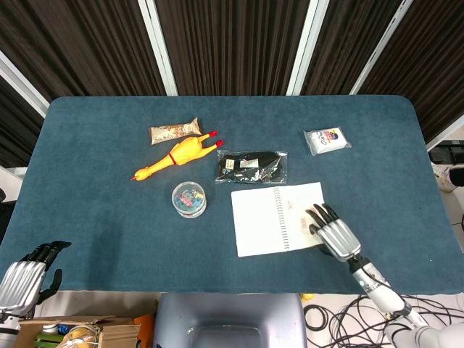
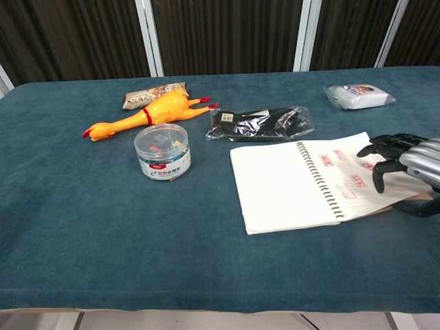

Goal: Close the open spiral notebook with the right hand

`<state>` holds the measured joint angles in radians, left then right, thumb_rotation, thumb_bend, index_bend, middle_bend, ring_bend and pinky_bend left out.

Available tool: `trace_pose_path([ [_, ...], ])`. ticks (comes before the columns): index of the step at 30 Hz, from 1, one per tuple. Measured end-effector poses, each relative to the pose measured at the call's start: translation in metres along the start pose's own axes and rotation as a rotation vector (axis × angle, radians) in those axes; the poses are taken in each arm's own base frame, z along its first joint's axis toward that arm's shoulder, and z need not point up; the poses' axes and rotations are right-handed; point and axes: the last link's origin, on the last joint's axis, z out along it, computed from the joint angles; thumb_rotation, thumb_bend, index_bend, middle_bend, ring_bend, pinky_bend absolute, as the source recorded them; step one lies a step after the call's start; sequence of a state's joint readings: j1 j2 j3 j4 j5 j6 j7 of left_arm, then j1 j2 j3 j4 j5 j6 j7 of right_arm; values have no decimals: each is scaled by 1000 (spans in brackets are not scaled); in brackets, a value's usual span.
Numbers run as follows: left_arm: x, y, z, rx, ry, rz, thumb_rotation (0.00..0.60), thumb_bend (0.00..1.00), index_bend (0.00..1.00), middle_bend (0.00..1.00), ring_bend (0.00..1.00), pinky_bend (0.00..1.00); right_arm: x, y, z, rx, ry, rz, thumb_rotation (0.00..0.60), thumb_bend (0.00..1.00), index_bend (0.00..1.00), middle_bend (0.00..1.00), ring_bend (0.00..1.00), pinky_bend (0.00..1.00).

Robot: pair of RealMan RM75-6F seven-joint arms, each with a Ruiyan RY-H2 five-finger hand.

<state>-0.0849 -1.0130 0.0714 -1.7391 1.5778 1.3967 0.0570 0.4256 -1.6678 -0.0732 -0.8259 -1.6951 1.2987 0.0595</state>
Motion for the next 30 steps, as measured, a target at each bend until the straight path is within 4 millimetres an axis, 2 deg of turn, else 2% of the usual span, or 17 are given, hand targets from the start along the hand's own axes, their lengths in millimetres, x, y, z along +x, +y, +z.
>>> trace_pose_path([
  [8, 0, 0, 0, -3, -2, 0, 600, 599, 237, 232, 215, 433, 16, -12, 8, 35, 44, -30, 600, 375, 522, 139, 38, 120],
  [18, 1, -1, 1, -2, 0, -1, 600, 600, 237, 232, 215, 433, 44, -37, 28, 105, 95, -80, 600, 375, 500, 139, 38, 120],
  [25, 1, -1, 0, -1, 0, -3, 600, 599, 237, 232, 215, 433, 63, -54, 44, 141, 131, -87, 600, 375, 442, 139, 38, 120],
  [30, 1, -1, 0, -2, -1, -4, 600, 600, 237, 232, 215, 433, 63, -66, 54, 167, 126, -58, 600, 375, 366, 139, 38, 120],
])
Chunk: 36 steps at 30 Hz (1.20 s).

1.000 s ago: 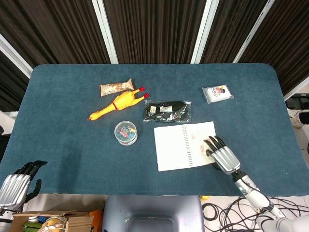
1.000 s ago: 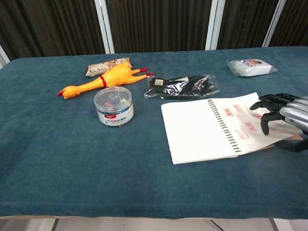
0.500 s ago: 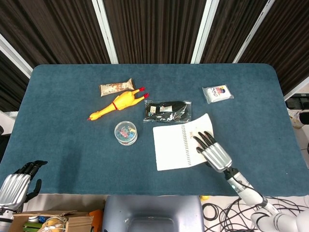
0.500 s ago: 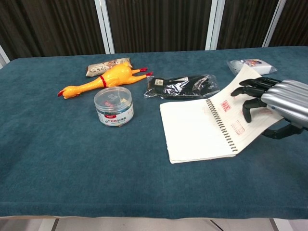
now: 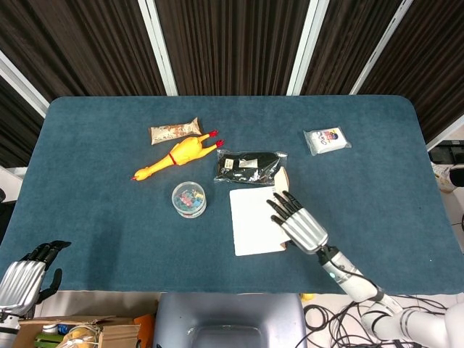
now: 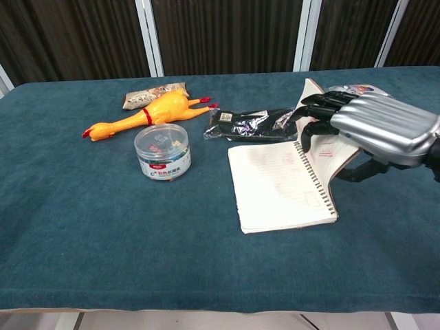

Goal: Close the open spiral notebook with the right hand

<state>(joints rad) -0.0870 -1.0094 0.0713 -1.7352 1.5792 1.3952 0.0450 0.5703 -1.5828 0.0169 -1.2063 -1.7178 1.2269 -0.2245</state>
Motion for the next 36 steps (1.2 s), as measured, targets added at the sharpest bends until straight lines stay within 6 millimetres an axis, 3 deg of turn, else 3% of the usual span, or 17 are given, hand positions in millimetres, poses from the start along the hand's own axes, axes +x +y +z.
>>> trace_pose_path([
  [7, 0, 1, 0, -3, 1, 2, 600, 599, 237, 232, 215, 434, -15, -15, 13, 25, -39, 32, 600, 375, 256, 133, 39, 120],
  [13, -1, 2, -1, -9, -2, 8, 600, 599, 237, 232, 215, 433, -33, -31, 26, 37, -63, 67, 600, 372, 128, 67, 29, 120],
  [18, -1, 1, -1, -5, -1, 5, 600, 598, 237, 233, 216, 434, -41, -43, 39, 42, -66, 120, 600, 336, 109, 28, 0, 118],
  [25, 0, 1, -1, -5, 0, 3, 600, 600, 237, 233, 216, 433, -34, -50, 49, 56, -37, 141, 600, 253, 2, 0, 0, 85],
  [36, -1, 1, -1, -8, -2, 6, 600, 598, 237, 233, 216, 433, -18, -47, 53, 75, 14, 116, 600, 112, 0, 0, 0, 8],
])
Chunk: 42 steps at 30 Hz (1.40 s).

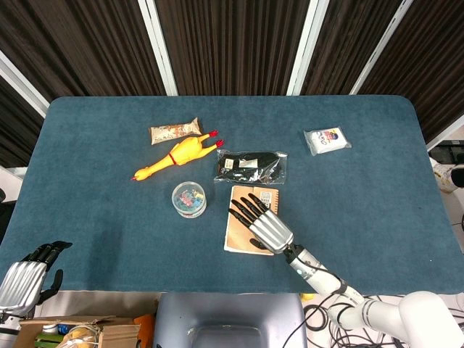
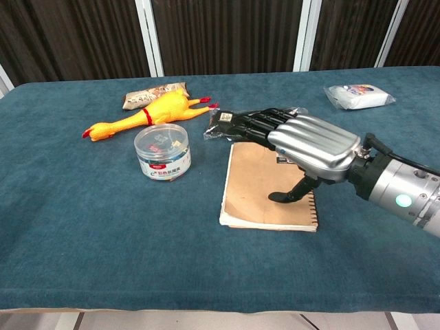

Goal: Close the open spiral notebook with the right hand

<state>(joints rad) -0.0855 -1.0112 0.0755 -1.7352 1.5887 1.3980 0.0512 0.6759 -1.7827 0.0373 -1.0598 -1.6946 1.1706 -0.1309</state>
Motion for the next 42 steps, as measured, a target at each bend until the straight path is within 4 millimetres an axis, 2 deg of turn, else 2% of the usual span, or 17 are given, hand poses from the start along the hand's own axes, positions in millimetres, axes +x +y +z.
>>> trace_pose_path([
  [8, 0, 0, 1, 0, -2, 0, 600, 598, 237, 232, 216, 433, 9, 7, -8, -1, 7, -8, 600, 109, 0, 0, 0, 1],
  [13, 0, 0, 1, 1, -2, 2, 600, 598, 237, 233, 216, 433, 22, 18, -30, -37, -4, -14, 600, 111, 0, 0, 0, 28],
  [17, -2, 1, 2, 0, -6, 10, 600, 598, 237, 232, 217, 434, 39, 26, -63, -100, -5, 30, 600, 110, 0, 0, 0, 64],
  [21, -2, 1, 3, 11, 4, 30, 600, 599, 237, 233, 218, 435, 65, 43, -116, -226, 6, 69, 600, 110, 27, 12, 0, 145],
  [24, -3, 1, 4, 29, 17, 46, 600, 598, 237, 233, 218, 436, 77, 59, -160, -359, 16, 60, 600, 110, 51, 16, 0, 156],
  [28, -3, 1, 7, 52, 49, 78, 600, 600, 237, 233, 213, 436, 81, 72, -209, -535, 4, 43, 600, 110, 57, 16, 0, 163],
  [34, -6, 3, 10, 69, 91, 113, 600, 599, 232, 212, 195, 435, 69, 82, -240, -684, -36, -26, 600, 110, 47, 17, 0, 159],
  [37, -6, 2, 13, 55, 115, 120, 600, 600, 215, 157, 136, 430, 66, 87, -247, -734, -26, -5, 600, 110, 40, 19, 0, 159],
  [42, -6, -1, 15, 37, 152, 120, 600, 598, 211, 146, 124, 427, 69, 83, -251, -722, 11, 11, 600, 110, 39, 19, 0, 159],
])
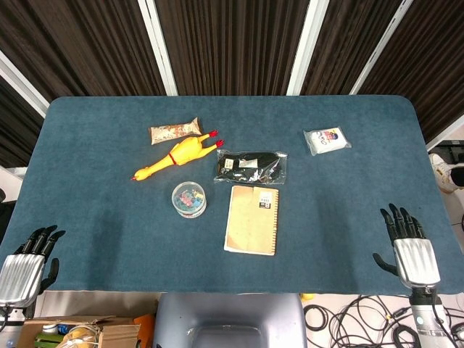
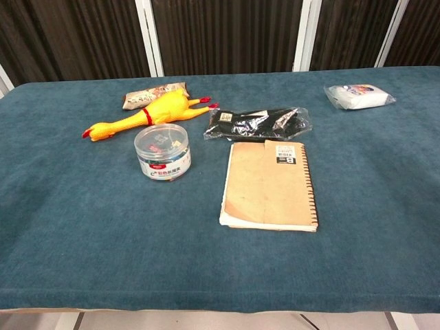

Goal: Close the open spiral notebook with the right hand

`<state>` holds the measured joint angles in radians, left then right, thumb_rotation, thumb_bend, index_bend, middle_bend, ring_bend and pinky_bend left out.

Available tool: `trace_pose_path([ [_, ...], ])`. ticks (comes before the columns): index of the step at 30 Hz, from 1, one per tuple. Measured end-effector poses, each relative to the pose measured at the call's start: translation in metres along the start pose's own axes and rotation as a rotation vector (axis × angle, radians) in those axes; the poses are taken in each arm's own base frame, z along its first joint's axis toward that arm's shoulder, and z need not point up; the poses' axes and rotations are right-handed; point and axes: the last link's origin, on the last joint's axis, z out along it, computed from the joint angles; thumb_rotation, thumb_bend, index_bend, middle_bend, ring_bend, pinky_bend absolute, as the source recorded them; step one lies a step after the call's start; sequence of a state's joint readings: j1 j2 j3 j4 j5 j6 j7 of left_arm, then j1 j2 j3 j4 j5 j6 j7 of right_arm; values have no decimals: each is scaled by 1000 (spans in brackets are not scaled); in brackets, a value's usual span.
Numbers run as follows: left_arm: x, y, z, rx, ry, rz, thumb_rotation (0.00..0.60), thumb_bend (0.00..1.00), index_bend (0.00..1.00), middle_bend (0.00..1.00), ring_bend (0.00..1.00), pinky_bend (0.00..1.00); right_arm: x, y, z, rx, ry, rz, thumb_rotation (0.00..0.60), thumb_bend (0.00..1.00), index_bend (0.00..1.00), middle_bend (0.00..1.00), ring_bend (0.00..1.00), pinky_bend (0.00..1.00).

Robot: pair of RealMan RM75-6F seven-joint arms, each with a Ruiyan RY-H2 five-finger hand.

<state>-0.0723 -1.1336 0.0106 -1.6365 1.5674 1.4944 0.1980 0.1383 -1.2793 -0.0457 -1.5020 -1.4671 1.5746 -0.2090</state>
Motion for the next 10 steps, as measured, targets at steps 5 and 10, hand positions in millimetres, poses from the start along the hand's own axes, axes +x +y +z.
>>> trace_pose_path([
  [5, 1, -1, -1, -1, -15, -19, 600, 599, 211, 147, 125, 427, 0, 1, -7, 16, 3, 5, 600, 110, 39, 19, 0, 159],
  [10, 2, -1, -3, -1, -27, -29, 600, 597, 210, 155, 138, 431, 2, 3, -10, 17, 14, 19, 600, 110, 39, 19, 0, 159],
])
